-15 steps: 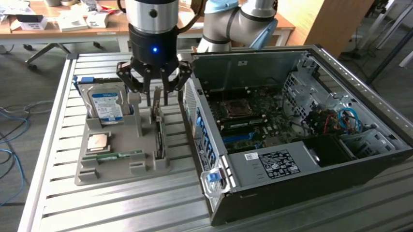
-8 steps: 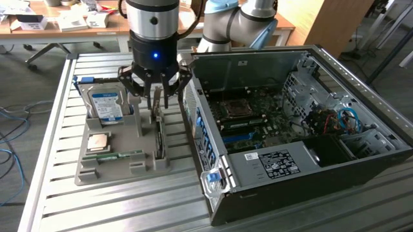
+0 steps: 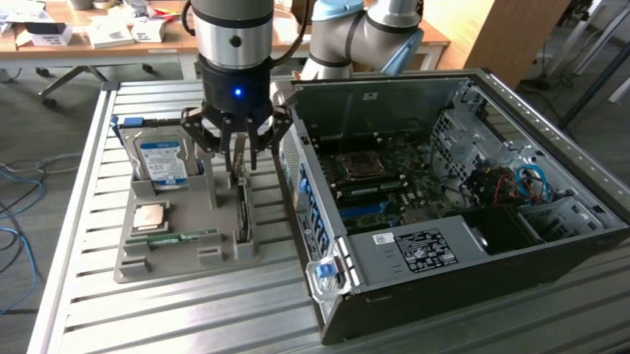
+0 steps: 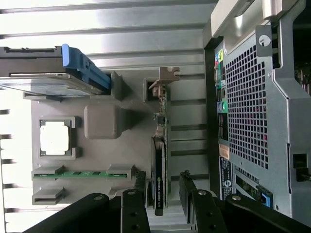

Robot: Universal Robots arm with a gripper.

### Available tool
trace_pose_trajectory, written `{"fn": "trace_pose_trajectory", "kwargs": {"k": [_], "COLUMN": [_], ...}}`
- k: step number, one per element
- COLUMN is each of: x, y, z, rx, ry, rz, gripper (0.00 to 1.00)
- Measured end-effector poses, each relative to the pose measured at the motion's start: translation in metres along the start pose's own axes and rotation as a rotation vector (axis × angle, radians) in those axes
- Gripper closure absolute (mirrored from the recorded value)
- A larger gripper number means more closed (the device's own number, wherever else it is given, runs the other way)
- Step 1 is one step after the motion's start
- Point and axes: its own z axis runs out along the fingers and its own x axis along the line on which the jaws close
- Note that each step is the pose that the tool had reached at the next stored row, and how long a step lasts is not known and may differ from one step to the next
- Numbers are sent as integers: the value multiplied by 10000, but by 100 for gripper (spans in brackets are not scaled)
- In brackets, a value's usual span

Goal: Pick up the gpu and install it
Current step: 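Pick up the gpu and move the gpu toward the slot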

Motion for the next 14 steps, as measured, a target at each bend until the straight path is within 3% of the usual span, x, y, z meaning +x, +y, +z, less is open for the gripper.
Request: {"fn": "trace_pose_trajectory", "kwargs": {"k": [6,7,9,14], "x": [0,0,0,-2], "y": [0,0,0,-5], "z": [1,1,2,89], "rx": [-2,-2,-2,-3], "ry": [-2,-1,-1,-3], "rz": [-1,0,0,0], "gripper": [58,51,51,51]}}
